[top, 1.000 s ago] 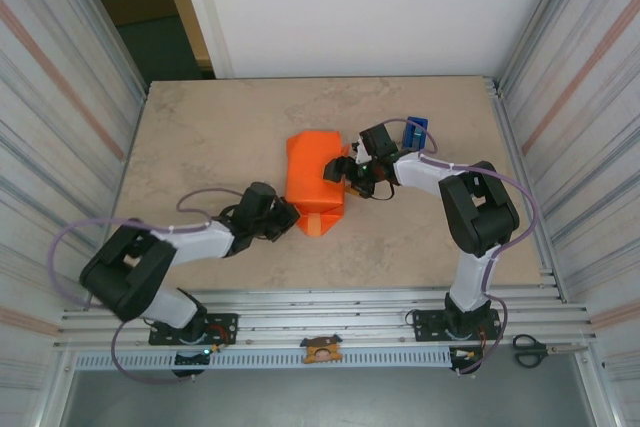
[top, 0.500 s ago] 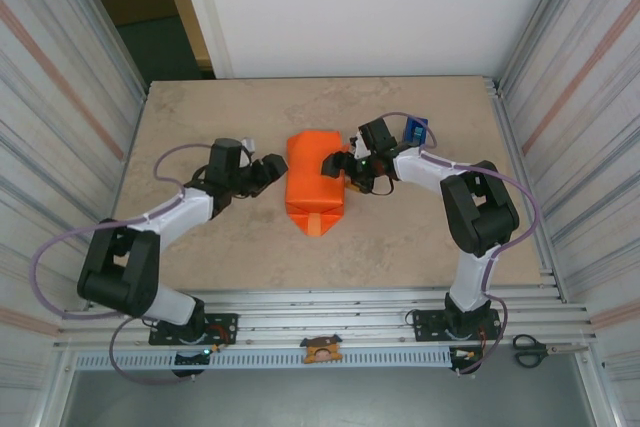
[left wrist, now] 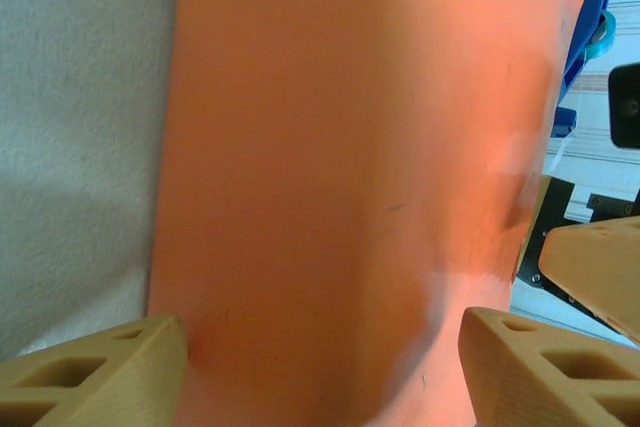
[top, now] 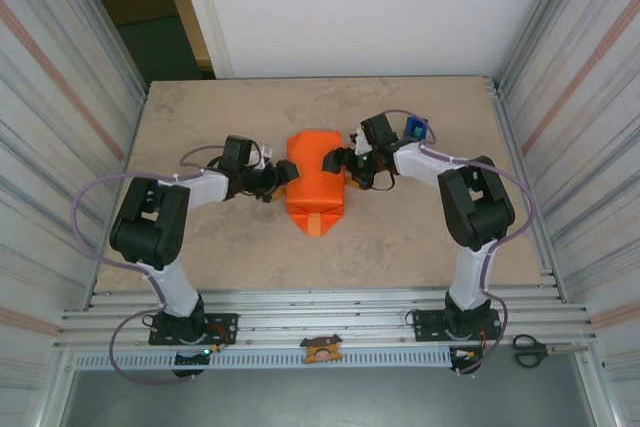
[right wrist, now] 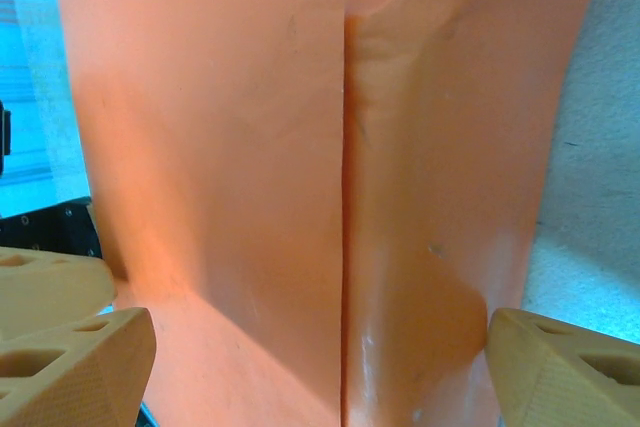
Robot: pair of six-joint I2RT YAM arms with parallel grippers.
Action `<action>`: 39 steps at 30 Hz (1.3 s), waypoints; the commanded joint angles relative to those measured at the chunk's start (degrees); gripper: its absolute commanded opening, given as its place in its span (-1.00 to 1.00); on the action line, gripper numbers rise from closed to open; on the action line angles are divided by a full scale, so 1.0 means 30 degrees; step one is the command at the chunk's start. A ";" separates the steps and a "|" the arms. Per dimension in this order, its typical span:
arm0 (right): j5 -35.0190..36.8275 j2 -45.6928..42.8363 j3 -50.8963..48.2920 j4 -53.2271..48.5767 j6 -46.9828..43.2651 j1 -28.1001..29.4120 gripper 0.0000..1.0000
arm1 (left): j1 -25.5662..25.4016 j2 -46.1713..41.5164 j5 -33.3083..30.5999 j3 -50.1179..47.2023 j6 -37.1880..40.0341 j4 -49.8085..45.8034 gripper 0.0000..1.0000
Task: Wrap the gift box in paper
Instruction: Fold the wrapping paper for the gift box, then rotate the gift box at the center of the table.
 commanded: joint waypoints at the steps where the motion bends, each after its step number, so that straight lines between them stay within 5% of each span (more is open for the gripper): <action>1: -0.1022 0.0621 0.0962 -0.0764 -0.1000 -0.0062 0.66 | -0.0210 -0.0352 0.0920 -0.0270 -0.0036 0.0873 0.40; 11: -0.1762 0.0441 0.1308 -0.1235 -0.1776 -0.0835 0.67 | -0.1838 -0.1488 -0.0286 -0.1676 -0.1309 0.1545 0.37; 21: 0.3751 -0.6977 -0.3487 -0.0448 -0.0509 -0.2076 0.67 | -0.1844 -0.2865 -0.1528 -0.1325 -0.0530 -0.0079 0.48; 26: 0.4184 -1.0104 -0.7985 0.1063 0.3035 -0.1587 0.39 | -0.1667 -0.2505 -0.1004 -0.1033 0.0105 -0.0048 0.49; 30: 0.4796 -1.0996 -1.0261 0.1913 0.6167 0.0341 -0.14 | -0.1481 -0.2298 -0.0734 -0.0897 0.0581 -0.0149 0.46; 39: 0.7089 -0.9578 -1.2618 0.4469 1.1961 0.3995 -0.36 | -0.1272 -0.2334 -0.0421 -0.1151 0.1107 -0.0302 0.43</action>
